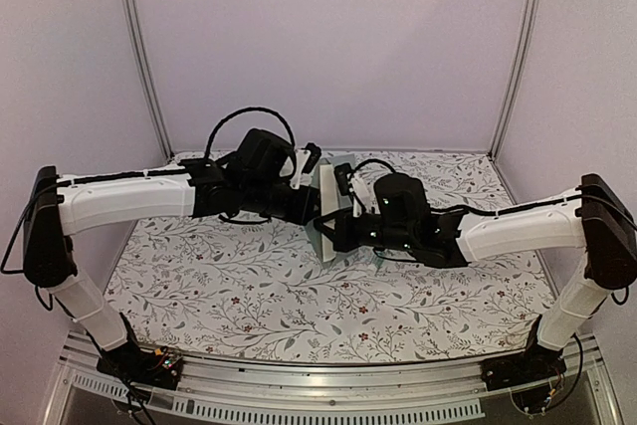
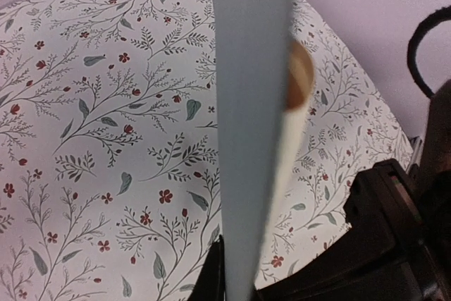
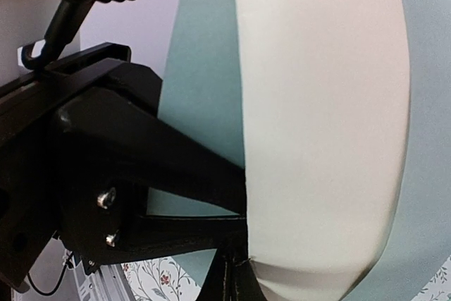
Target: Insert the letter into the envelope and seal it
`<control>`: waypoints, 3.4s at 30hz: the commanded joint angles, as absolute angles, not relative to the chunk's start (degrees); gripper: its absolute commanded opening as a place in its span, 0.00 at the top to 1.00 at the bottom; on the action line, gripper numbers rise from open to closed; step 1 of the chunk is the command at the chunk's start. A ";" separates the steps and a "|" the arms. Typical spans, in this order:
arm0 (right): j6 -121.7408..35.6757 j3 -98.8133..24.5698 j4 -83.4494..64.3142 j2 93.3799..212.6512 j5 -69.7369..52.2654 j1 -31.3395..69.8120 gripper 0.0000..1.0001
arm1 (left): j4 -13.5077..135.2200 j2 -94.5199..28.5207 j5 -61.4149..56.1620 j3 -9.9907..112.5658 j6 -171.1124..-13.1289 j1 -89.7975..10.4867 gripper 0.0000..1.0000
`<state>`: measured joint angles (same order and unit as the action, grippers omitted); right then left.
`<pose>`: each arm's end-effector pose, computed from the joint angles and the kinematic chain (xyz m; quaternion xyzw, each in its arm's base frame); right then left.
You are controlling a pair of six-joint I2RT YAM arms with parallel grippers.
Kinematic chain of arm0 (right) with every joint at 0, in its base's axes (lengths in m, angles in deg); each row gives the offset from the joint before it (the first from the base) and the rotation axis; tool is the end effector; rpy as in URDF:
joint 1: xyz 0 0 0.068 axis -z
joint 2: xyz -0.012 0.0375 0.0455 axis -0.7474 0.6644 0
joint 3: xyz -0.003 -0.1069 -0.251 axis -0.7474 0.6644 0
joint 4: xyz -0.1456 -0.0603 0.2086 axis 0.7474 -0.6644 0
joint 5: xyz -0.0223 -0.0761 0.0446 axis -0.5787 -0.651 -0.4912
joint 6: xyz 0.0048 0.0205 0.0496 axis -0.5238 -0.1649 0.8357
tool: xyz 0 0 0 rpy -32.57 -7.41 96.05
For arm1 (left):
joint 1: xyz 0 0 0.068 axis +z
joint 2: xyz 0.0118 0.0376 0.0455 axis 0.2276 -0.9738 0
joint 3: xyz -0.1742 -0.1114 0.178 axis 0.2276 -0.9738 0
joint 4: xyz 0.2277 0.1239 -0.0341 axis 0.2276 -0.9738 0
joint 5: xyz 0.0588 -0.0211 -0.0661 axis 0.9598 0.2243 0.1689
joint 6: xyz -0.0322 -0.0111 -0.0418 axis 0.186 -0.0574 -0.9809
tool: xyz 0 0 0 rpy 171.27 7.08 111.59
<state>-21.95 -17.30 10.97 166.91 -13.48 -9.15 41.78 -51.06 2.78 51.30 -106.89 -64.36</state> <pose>0.1995 0.3167 0.2323 -0.2225 0.7842 0.4078 0.4114 0.2318 -0.2911 0.2762 0.2042 0.8761 -0.2907 0.3260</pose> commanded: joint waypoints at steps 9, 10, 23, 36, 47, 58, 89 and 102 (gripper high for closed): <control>-19.29 -20.76 5.17 168.04 -25.50 -7.53 0.96 | 43.15 -50.66 1.24 50.49 -105.99 -64.85 1.00; -19.00 -21.07 4.61 168.12 -26.13 -7.39 0.96 | 43.19 -50.62 1.28 50.49 -106.01 -64.92 1.00; -14.61 -26.05 -2.29 170.40 -34.26 -6.83 0.92 | 43.45 -51.89 2.10 50.92 -105.71 -66.13 1.00; -25.45 -25.56 0.47 165.90 -10.56 -6.84 0.61 | 42.22 -53.10 7.94 52.48 -103.94 -63.88 1.00; -26.82 -9.16 -1.49 146.04 -1.29 7.21 0.07 | 43.45 -48.83 -3.03 50.34 -97.53 -61.46 1.00; -29.77 -4.63 0.75 145.41 11.18 10.48 0.01 | 47.43 -45.13 -24.43 47.11 -94.31 -58.41 1.00; -9.46 -9.63 -21.85 163.84 -22.11 5.70 0.05 | 39.88 -66.55 -14.91 45.34 -100.70 -49.31 0.47; -6.96 -18.20 -26.80 174.04 -26.93 1.36 0.27 | 31.34 -62.26 16.04 49.26 -106.53 -50.69 0.25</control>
